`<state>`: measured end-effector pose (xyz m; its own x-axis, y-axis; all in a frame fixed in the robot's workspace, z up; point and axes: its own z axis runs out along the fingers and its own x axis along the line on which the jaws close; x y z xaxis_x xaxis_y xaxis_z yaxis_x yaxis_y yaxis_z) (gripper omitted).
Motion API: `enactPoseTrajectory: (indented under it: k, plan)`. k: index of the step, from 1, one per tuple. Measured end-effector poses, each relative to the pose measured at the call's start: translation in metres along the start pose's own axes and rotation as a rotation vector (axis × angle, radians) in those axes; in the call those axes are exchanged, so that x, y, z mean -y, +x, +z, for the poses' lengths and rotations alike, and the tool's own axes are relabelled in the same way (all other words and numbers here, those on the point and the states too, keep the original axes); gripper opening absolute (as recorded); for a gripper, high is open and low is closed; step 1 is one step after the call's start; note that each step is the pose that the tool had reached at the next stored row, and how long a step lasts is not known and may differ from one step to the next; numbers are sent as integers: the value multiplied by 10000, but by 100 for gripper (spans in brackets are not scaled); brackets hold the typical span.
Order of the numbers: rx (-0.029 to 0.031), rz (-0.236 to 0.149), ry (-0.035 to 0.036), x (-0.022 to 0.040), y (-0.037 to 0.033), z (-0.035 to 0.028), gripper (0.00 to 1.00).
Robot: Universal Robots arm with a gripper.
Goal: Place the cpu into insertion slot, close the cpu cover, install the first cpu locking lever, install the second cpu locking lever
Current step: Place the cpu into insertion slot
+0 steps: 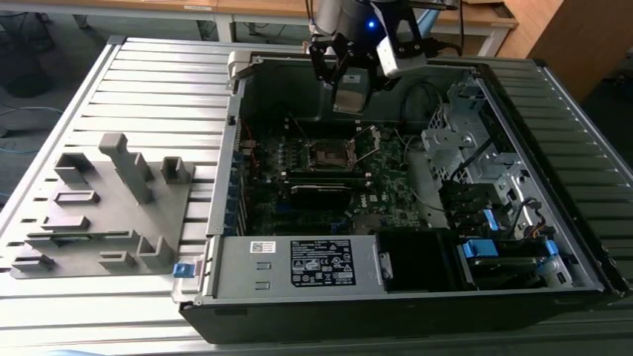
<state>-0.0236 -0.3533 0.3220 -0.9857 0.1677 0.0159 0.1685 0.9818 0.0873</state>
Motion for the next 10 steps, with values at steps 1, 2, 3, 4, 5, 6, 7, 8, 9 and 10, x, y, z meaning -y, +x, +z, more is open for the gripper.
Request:
enactPoseTrajectory:
  k: [1, 2, 3, 4, 5, 6, 7, 8, 9, 10]
  plan:
    - [6, 81, 0, 0, 0, 0, 54]
    - [7, 89, -2, 0, 0, 1, 54]
    - [8, 91, -2, 0, 0, 1, 54]
    - [8, 97, -2, 0, 0, 1, 54]
    - [9, 98, -3, 0, 0, 1, 54]
    - [9, 99, -3, 0, 0, 1, 54]
    - [9, 98, -3, 0, 0, 1, 54]
    - [9, 99, -3, 0, 0, 1, 54]
    - [9, 99, -3, 0, 0, 1, 54]
    - [9, 99, -3, 0, 0, 1, 54]
